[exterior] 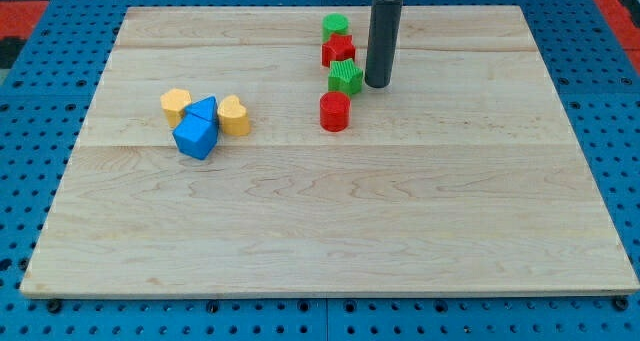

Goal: Slide the red circle to the bottom right

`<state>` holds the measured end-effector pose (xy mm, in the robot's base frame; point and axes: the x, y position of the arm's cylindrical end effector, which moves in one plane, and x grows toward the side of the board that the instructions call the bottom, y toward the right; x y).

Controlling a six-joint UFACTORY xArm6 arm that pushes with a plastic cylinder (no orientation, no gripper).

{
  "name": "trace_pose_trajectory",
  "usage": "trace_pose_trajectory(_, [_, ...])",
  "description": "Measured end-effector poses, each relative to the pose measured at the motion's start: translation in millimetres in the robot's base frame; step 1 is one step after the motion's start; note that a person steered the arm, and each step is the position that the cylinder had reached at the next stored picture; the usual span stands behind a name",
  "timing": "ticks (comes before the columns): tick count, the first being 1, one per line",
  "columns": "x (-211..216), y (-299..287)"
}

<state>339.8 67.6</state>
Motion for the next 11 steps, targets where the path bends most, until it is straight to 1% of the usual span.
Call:
trace_pose_trajectory(2, [5, -8])
trace_pose_trajectory(3, [5, 0])
trace_pose_trajectory(4, [44, 49])
trace_pose_trajectory(5, [137, 53])
trace_pose_trajectory(6, [215, 12])
trace_pose_trajectory(7, [249, -62])
trace_pose_trajectory(8, [249, -176])
trace_pose_trajectory(9, [217, -294])
trace_pose_trajectory(10, [157, -335])
trace_pose_trajectory(11, [128, -330])
